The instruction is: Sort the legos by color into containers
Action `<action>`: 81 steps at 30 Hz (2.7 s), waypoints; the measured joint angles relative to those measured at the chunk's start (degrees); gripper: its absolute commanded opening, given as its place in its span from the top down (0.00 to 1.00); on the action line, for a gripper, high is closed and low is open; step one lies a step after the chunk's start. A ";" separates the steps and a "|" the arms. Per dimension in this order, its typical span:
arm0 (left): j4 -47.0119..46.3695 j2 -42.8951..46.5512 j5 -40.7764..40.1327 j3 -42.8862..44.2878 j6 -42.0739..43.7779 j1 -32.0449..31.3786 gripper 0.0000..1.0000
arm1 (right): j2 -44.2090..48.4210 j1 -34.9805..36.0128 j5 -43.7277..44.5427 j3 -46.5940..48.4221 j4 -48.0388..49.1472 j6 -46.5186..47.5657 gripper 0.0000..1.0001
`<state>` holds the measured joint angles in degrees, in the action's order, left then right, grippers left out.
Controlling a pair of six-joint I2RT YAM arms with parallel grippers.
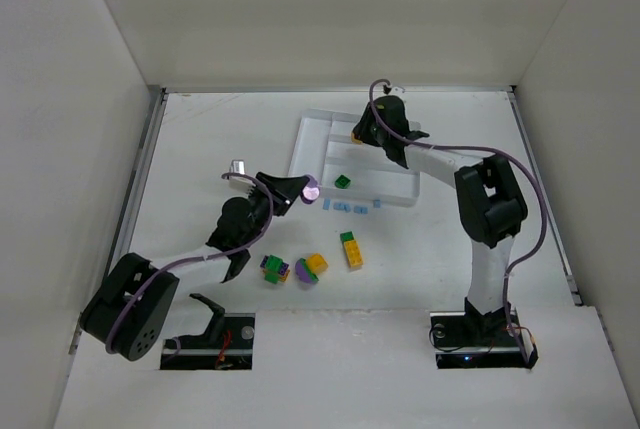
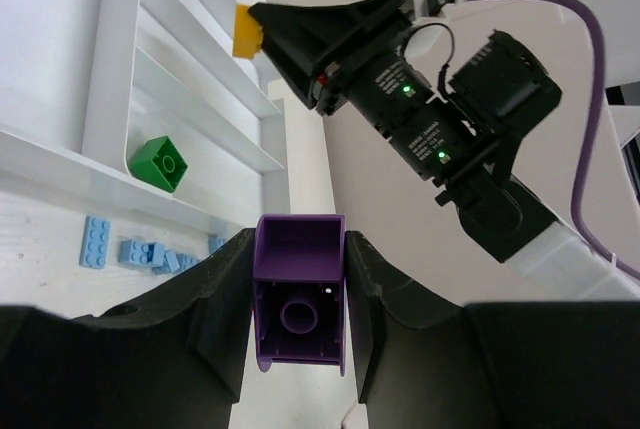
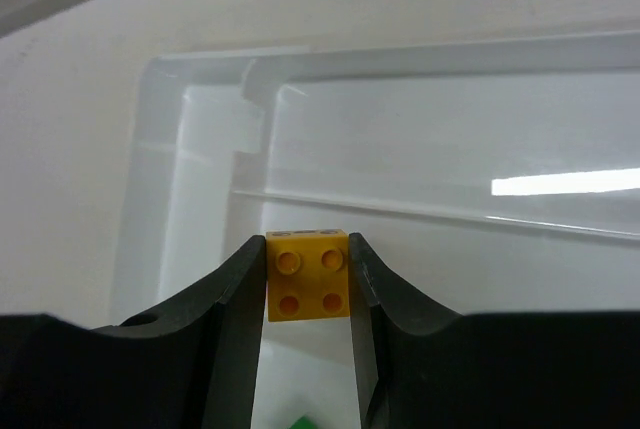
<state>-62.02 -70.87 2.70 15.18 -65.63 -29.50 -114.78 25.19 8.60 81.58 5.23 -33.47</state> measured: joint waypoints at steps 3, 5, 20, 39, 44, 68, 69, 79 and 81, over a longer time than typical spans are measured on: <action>0.11 0.74 0.07 -0.72 0.22 0.37 0.78 | -0.57 0.07 1.14 0.04 -3.48 1.70 0.68; 0.20 1.03 0.02 -0.96 0.24 0.72 0.78 | -0.57 0.31 2.01 0.04 -4.24 2.73 0.68; 1.97 1.01 -1.53 -0.46 1.36 0.50 0.78 | 1.42 2.60 4.68 -3.48 -4.11 5.44 0.29; 30.18 -31.04 -18.80 47.78 11.34 -6.32 0.78 | 41.79 9.73 14.16 -48.54 7.28 -5.57 0.44; 38.16 -42.84 -24.79 60.87 11.78 -6.91 0.77 | 45.70 9.77 16.90 -51.21 9.64 -6.95 0.42; 51.71 -63.58 -33.64 88.80 11.54 -7.91 0.66 | 45.27 8.90 15.80 -52.54 15.58 -9.25 0.41; 51.80 -63.63 -33.62 88.91 11.54 -7.91 0.64 | 44.98 8.90 15.76 -52.54 15.80 -9.25 0.41; 51.84 -63.65 -33.31 90.49 11.58 -7.89 0.49 | 44.22 8.90 14.95 -52.54 15.89 -8.81 0.39; 51.76 -63.63 -33.07 90.33 11.80 -7.82 0.51 | 44.13 8.90 14.95 -52.54 15.87 -8.48 0.42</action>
<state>-10.26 -134.50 -30.37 105.51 -53.82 -37.32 -70.65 34.09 23.55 29.04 21.10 -41.95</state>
